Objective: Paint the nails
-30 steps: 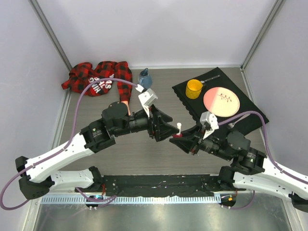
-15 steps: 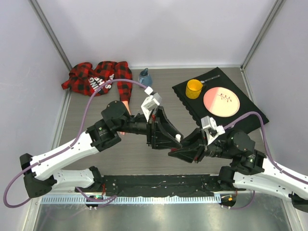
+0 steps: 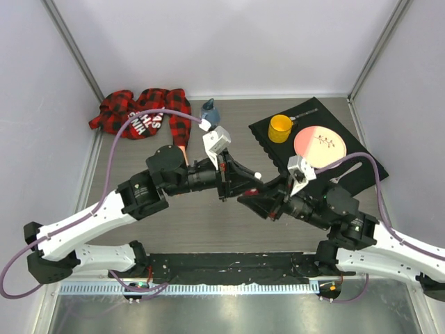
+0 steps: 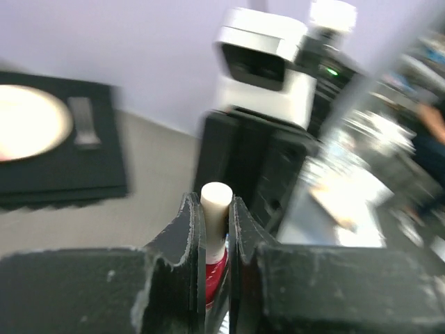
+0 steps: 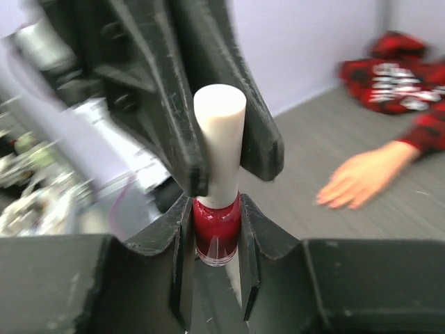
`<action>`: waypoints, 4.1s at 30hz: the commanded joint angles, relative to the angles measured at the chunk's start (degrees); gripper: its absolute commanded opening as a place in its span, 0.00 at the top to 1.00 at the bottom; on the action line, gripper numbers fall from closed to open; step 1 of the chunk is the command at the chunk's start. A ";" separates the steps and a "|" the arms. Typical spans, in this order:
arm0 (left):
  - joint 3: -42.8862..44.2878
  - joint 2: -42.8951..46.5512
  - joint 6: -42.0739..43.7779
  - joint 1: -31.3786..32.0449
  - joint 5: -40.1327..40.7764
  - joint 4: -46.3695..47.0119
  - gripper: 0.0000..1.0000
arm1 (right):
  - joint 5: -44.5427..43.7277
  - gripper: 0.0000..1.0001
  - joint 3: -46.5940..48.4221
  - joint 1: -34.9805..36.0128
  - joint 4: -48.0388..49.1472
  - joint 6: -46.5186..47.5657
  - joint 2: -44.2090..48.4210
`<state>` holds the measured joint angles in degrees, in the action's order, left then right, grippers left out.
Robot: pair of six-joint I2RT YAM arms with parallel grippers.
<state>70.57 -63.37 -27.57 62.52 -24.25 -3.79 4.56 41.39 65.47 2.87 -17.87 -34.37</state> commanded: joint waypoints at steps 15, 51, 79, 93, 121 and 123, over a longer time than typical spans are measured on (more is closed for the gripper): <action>0.71 -2.63 1.83 11.05 59.45 -9.12 0.62 | -28.35 0.99 -1.39 4.40 9.70 17.52 -9.14; 1.15 1.85 -2.76 6.47 4.19 -3.32 0.80 | 3.19 0.99 -1.23 4.05 0.21 1.43 4.05; -1.56 3.24 -0.82 4.63 35.18 -7.46 0.14 | -16.63 0.99 -3.24 2.03 2.67 11.99 -2.38; -3.16 5.46 -5.65 3.75 3.78 0.89 0.17 | 0.89 0.99 -1.05 1.94 -0.33 0.12 5.54; 9.32 -9.05 2.17 8.32 55.72 -14.40 1.00 | -45.62 0.99 8.54 1.94 -1.14 9.60 -14.32; 9.50 -8.61 2.96 8.23 55.01 -14.23 0.88 | -38.43 0.99 7.58 1.07 0.98 11.26 -13.71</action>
<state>77.47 -72.58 -25.04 69.45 25.74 -16.91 -32.29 47.94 67.94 -3.55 -11.40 -49.60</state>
